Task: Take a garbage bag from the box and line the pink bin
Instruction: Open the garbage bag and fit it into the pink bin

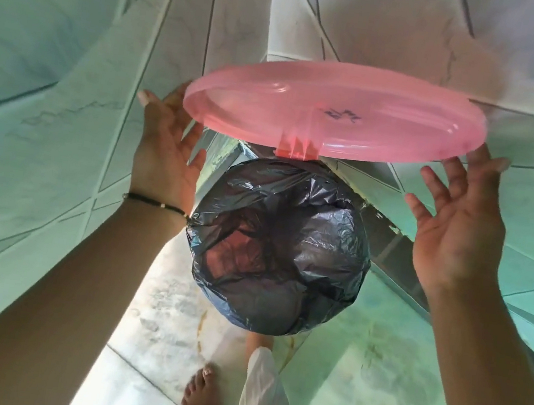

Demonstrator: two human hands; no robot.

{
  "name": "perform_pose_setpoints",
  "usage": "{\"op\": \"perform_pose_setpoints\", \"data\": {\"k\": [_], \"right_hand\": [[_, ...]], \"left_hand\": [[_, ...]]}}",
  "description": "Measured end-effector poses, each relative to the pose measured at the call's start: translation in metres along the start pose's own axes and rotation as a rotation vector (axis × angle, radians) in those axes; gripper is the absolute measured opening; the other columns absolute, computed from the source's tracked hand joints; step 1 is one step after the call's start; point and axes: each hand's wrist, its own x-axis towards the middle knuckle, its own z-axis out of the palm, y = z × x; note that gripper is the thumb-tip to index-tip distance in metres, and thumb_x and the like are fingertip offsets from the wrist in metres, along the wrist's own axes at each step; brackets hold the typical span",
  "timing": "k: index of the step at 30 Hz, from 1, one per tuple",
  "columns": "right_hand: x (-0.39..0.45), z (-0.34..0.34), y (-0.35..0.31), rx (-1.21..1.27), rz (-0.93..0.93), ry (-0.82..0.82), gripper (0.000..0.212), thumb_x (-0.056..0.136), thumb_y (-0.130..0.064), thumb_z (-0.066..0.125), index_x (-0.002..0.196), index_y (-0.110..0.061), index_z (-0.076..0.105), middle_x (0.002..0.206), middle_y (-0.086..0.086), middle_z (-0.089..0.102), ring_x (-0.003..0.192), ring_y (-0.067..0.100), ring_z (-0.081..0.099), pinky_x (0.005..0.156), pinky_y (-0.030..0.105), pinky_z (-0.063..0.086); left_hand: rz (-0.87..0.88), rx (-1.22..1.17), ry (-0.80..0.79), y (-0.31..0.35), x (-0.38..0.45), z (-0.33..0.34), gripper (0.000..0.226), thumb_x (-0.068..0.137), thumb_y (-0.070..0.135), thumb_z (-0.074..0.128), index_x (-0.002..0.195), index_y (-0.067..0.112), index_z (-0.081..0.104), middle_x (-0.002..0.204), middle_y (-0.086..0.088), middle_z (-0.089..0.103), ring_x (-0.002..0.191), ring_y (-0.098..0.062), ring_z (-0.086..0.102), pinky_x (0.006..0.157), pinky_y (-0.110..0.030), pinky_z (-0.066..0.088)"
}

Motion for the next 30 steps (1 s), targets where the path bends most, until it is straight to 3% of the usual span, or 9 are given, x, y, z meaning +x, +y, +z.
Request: {"op": "perform_pose_setpoints", "data": {"k": [4, 7, 10, 13, 16, 19, 23, 26, 30], "right_hand": [[-0.007, -0.001, -0.001, 0.041, 0.023, 0.007, 0.039, 0.100, -0.044, 0.018, 0.113, -0.038, 0.054, 0.134, -0.009, 0.055, 0.121, 0.006, 0.052, 0.101, 0.034, 0.036], [-0.022, -0.015, 0.014, 0.104, 0.054, 0.002, 0.049, 0.093, -0.054, 0.026, 0.121, -0.025, 0.055, 0.122, -0.008, 0.063, 0.120, 0.009, 0.054, 0.106, 0.033, 0.038], [-0.044, -0.023, 0.034, 0.176, 0.119, -0.070, 0.061, 0.075, -0.063, 0.045, 0.115, -0.018, 0.056, 0.101, -0.007, 0.067, 0.108, 0.016, 0.056, 0.095, 0.033, 0.043], [-0.057, -0.020, 0.033, 0.298, 0.111, -0.100, 0.041, 0.083, -0.051, 0.044, 0.101, -0.016, 0.055, 0.092, -0.003, 0.065, 0.099, 0.017, 0.056, 0.089, 0.033, 0.044], [-0.041, -0.022, 0.033, 0.483, 0.142, 0.118, 0.017, 0.086, -0.027, 0.051, 0.097, -0.015, 0.056, 0.089, -0.002, 0.074, 0.095, 0.013, 0.067, 0.095, 0.031, 0.050], [-0.013, -0.014, 0.053, -0.085, 0.201, 0.108, 0.022, 0.093, -0.018, 0.047, 0.111, -0.017, 0.059, 0.118, 0.005, 0.066, 0.112, 0.016, 0.061, 0.106, 0.036, 0.041], [0.014, 0.023, 0.090, -1.047, -0.109, -0.335, 0.050, 0.094, -0.029, 0.045, 0.142, -0.015, 0.037, 0.145, 0.003, 0.044, 0.132, 0.018, 0.042, 0.108, 0.028, 0.030], [0.033, 0.044, 0.110, -1.306, -0.254, -0.466, 0.062, 0.093, -0.036, 0.044, 0.145, -0.009, 0.026, 0.144, 0.012, 0.044, 0.132, 0.029, 0.040, 0.109, 0.044, 0.034], [0.049, 0.061, 0.113, -1.335, -0.206, -0.401, 0.048, 0.097, -0.036, 0.034, 0.135, -0.007, 0.038, 0.132, 0.016, 0.053, 0.118, 0.036, 0.052, 0.095, 0.045, 0.044]], "left_hand": [[-0.031, -0.002, -0.030, -0.004, -0.016, -0.007, 0.050, 0.097, 0.050, 0.007, 0.109, 0.036, 0.053, 0.135, 0.011, 0.050, 0.134, -0.011, 0.038, 0.112, -0.039, 0.017], [-0.140, -0.101, -0.023, -0.008, -0.030, -0.022, 0.046, 0.097, 0.049, 0.016, 0.106, 0.028, 0.055, 0.124, 0.006, 0.056, 0.129, -0.014, 0.045, 0.108, -0.034, 0.029], [-0.200, -0.227, -0.049, -0.011, -0.053, -0.034, 0.030, 0.093, 0.036, 0.035, 0.094, 0.015, 0.056, 0.093, 0.001, 0.068, 0.095, -0.013, 0.065, 0.078, -0.023, 0.055], [-0.194, -0.316, -0.084, -0.011, -0.066, -0.035, 0.022, 0.091, 0.022, 0.040, 0.087, 0.012, 0.060, 0.075, 0.004, 0.074, 0.078, -0.008, 0.070, 0.071, -0.021, 0.058], [-0.169, -0.296, -0.056, 0.000, -0.052, -0.025, 0.026, 0.096, 0.019, 0.036, 0.079, 0.017, 0.056, 0.073, 0.008, 0.071, 0.081, -0.007, 0.067, 0.085, -0.026, 0.053], [-0.134, -0.172, -0.057, 0.013, -0.033, -0.007, 0.023, 0.097, 0.025, 0.034, 0.085, 0.022, 0.053, 0.098, 0.004, 0.064, 0.104, -0.012, 0.059, 0.103, -0.034, 0.036], [-0.092, -0.092, -0.076, 0.023, -0.019, 0.004, 0.037, 0.099, 0.026, 0.032, 0.131, 0.015, 0.045, 0.137, -0.004, 0.053, 0.127, -0.016, 0.050, 0.110, -0.036, 0.030], [-0.091, -0.070, -0.066, 0.024, -0.016, 0.003, 0.042, 0.098, 0.026, 0.033, 0.138, 0.016, 0.039, 0.138, -0.005, 0.054, 0.126, -0.016, 0.051, 0.111, -0.036, 0.030], [-0.097, -0.059, -0.087, 0.021, -0.016, -0.003, 0.042, 0.098, 0.027, 0.034, 0.139, 0.017, 0.039, 0.137, -0.003, 0.055, 0.125, -0.014, 0.053, 0.110, -0.036, 0.032]]}}
